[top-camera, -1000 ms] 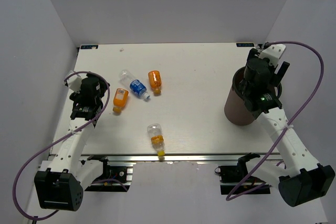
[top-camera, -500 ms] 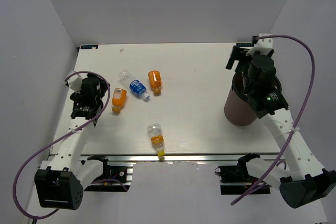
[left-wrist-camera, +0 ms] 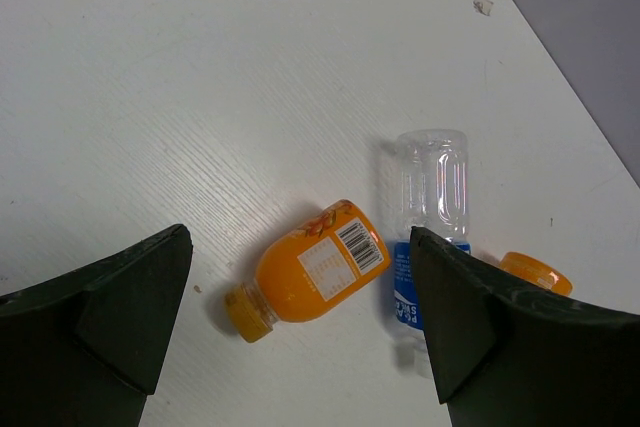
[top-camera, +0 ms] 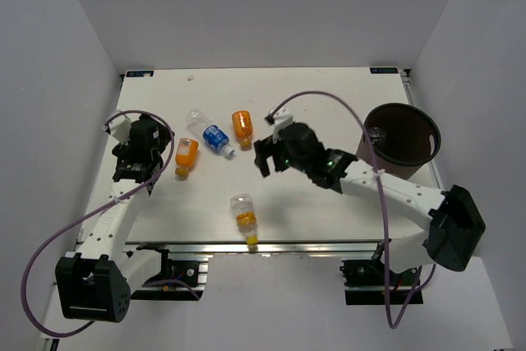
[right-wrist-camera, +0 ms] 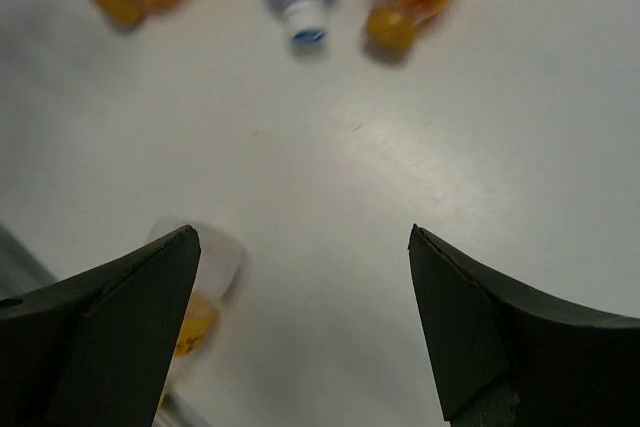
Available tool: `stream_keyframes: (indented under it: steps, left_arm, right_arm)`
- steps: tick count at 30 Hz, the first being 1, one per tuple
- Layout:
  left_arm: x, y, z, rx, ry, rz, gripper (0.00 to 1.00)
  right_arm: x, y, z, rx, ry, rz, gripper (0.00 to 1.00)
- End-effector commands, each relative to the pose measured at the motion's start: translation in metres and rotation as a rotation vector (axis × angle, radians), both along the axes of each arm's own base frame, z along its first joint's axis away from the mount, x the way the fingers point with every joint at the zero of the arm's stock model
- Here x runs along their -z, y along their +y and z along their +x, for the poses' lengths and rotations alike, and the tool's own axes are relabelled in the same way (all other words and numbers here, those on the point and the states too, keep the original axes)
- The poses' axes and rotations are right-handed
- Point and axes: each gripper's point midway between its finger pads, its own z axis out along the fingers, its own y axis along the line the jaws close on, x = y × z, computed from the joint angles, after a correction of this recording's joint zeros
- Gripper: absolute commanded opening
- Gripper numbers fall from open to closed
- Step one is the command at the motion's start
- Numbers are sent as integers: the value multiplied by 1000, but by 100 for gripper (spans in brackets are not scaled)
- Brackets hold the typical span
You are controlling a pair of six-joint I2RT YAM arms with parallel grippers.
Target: Put the plastic bottles in the bin
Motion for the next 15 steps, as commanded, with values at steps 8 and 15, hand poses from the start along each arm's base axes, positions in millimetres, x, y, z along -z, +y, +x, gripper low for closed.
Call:
stream_keyframes:
  steps: [8, 15]
  left_arm:
    - [-15, -4, 4, 17, -22, -13, 98]
    - [-18, -4, 2, 18, -33, -19, 98]
  right_arm:
    - [68, 64, -99, -231, 201, 16, 89]
    - [104, 92, -106, -194, 216, -3, 89]
